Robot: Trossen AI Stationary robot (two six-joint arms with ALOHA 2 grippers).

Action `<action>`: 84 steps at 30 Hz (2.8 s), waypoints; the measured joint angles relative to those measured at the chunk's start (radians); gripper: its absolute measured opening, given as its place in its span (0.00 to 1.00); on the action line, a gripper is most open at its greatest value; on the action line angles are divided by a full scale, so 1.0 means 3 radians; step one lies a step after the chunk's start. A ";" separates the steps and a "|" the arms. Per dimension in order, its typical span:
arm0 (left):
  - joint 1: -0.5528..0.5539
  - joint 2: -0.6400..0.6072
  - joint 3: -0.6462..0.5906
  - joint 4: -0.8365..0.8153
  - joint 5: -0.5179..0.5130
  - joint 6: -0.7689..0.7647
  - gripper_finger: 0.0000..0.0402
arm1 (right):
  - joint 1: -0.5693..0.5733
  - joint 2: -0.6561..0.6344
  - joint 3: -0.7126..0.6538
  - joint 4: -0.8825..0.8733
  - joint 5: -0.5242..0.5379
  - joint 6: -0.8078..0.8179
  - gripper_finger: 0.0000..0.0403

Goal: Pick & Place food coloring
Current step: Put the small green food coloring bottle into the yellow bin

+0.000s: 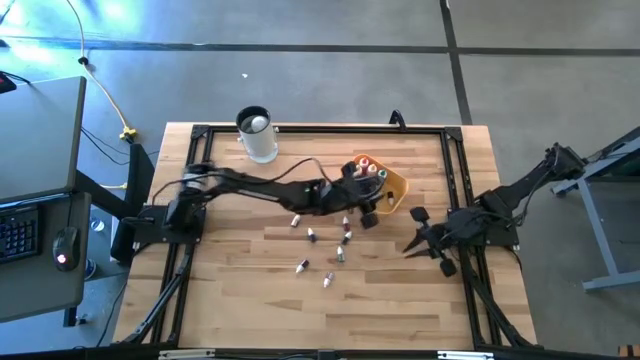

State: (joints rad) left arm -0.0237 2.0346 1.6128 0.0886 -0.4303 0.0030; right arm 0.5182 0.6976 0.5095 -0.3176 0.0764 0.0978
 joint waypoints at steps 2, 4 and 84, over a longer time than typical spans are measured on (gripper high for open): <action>-0.0118 -0.0183 -0.0002 -0.0333 -0.0078 0.0003 0.41 | -0.0001 0.0113 0.0000 0.0090 0.0109 -0.0089 0.14; -0.0246 -0.0373 -0.0016 -0.0818 -0.0173 0.0003 0.41 | 0.0000 0.0289 0.0000 0.0290 0.0090 -0.0189 0.14; -0.1577 0.0245 -0.0460 -0.3246 -0.0182 -0.3055 0.41 | -0.0699 0.3379 0.0024 0.3470 -0.0071 -0.0709 0.51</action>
State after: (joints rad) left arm -0.4969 2.1082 1.4748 -0.8851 -0.4850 -0.9134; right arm 0.3084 1.7115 0.5167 0.7236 0.0551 -0.1150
